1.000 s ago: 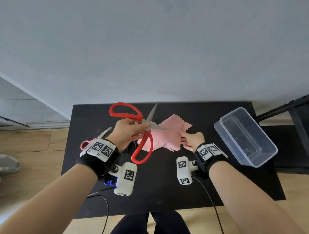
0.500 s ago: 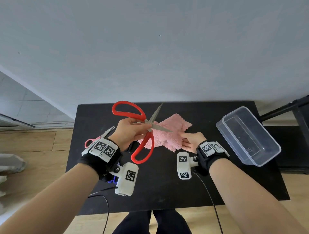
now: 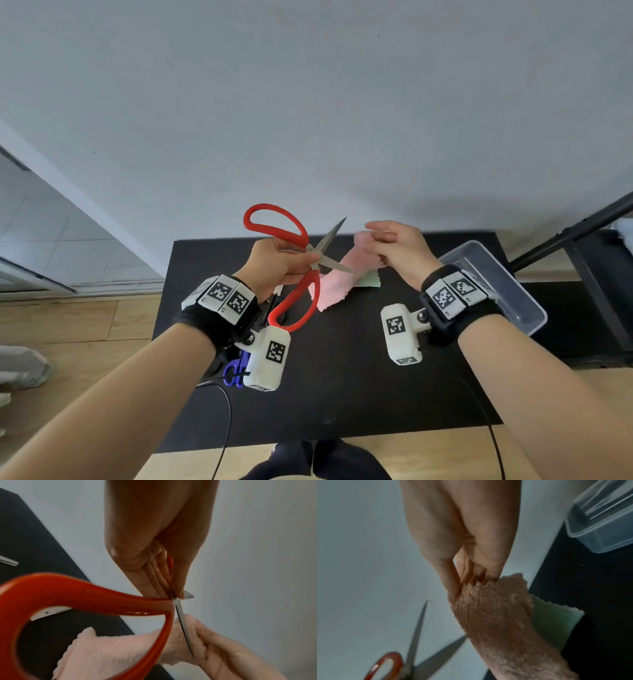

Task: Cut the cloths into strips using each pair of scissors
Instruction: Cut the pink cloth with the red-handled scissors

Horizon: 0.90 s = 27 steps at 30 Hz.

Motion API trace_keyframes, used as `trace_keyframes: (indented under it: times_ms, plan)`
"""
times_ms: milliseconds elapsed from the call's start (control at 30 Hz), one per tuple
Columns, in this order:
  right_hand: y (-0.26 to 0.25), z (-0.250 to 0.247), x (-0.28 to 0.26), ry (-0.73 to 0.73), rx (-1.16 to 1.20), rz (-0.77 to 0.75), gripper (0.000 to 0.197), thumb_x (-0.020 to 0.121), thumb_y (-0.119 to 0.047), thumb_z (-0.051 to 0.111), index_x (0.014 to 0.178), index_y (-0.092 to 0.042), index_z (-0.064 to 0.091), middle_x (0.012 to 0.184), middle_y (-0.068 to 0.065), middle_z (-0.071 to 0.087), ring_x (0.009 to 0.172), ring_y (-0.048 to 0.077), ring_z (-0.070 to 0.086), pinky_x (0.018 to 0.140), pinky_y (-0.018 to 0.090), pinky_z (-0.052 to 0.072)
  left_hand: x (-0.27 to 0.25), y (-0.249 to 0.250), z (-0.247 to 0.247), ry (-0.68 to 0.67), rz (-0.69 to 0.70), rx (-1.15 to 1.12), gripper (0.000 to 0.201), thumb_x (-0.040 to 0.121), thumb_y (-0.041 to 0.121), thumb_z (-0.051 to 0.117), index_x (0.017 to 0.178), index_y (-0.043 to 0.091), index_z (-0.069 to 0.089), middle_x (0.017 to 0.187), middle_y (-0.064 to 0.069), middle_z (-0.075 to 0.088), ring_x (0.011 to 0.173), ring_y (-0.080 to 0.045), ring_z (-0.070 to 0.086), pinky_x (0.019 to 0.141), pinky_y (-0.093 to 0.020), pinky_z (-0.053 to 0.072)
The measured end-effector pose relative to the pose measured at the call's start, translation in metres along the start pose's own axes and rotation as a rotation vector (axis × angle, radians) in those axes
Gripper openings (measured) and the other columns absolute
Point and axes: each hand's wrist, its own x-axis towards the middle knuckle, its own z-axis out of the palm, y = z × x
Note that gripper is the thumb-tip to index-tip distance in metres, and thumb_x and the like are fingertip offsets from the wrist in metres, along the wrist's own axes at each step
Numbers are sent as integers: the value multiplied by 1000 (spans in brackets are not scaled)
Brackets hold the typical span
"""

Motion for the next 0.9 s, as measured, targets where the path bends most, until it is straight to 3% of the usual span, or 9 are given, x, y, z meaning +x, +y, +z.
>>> trace_keyframes:
  times_ms: [67, 133, 267, 367, 467, 533, 600, 733, 900]
  plan:
    - [-19, -2, -7, -118, 0, -21, 25, 81, -7, 72, 105, -16, 70, 101, 0, 72, 93, 8, 67, 70, 17, 50, -2, 7, 2, 6, 13, 19, 31, 80, 5, 73, 108, -2, 61, 90, -16, 73, 74, -24, 73, 60, -23, 56]
    - [-32, -1, -13, -193, -25, -38, 21, 80, -6, 73, 97, -18, 70, 92, -3, 73, 90, 4, 68, 74, 16, 52, -4, 11, 4, 13, 17, 27, 33, 79, 6, 74, 108, -3, 61, 89, -17, 73, 72, -22, 73, 59, -22, 55]
    - [-41, 3, -16, -238, -115, -70, 18, 79, -7, 74, 94, -16, 69, 86, -6, 71, 77, -4, 66, 63, 7, 46, -5, 14, 8, 25, 21, 41, 34, 77, 7, 77, 107, -1, 62, 92, -18, 73, 74, -21, 73, 59, -23, 56]
    - [-38, 3, -17, -212, -114, -64, 15, 79, -9, 75, 91, -16, 68, 91, 0, 72, 78, 3, 66, 54, 7, 44, -5, 12, 9, 34, 25, 42, 34, 77, 7, 77, 107, -2, 63, 93, -17, 73, 77, -25, 73, 63, -26, 58]
    - [-32, 0, -15, -73, -71, -61, 14, 79, -6, 74, 91, -11, 68, 95, 8, 71, 86, 14, 67, 68, 14, 53, -4, 9, 10, 48, 10, 30, 33, 77, 7, 77, 106, -2, 63, 91, -16, 73, 79, -28, 73, 66, -29, 59]
    - [-28, 0, -15, -85, -72, -56, 12, 80, -6, 74, 90, -10, 68, 92, 7, 71, 90, 16, 67, 78, 20, 54, -3, 7, 11, 51, 5, 26, 32, 77, 6, 76, 105, -1, 63, 90, -16, 73, 78, -27, 73, 66, -29, 59]
    - [-25, 4, -16, -162, -134, -62, 9, 82, -11, 73, 88, -13, 68, 91, 1, 71, 91, 11, 66, 79, 19, 53, -3, 6, 12, 45, 4, 26, 32, 77, 5, 76, 105, -1, 63, 91, -16, 73, 78, -27, 73, 66, -29, 59]
    - [-24, 9, -17, -280, -267, -85, 13, 84, -26, 70, 92, -15, 70, 92, -7, 70, 87, -2, 62, 71, 9, 42, -2, 3, 13, 50, 5, 26, 27, 77, 5, 76, 101, 0, 63, 89, -15, 72, 75, -25, 73, 65, -29, 58]
    - [-19, 8, -14, -266, -249, -104, 13, 87, -8, 65, 99, -10, 70, 93, 2, 73, 85, 1, 65, 74, 8, 44, -3, 1, 13, 59, 12, 15, 23, 78, 4, 75, 98, 2, 64, 87, -14, 72, 73, -23, 73, 62, -27, 58]
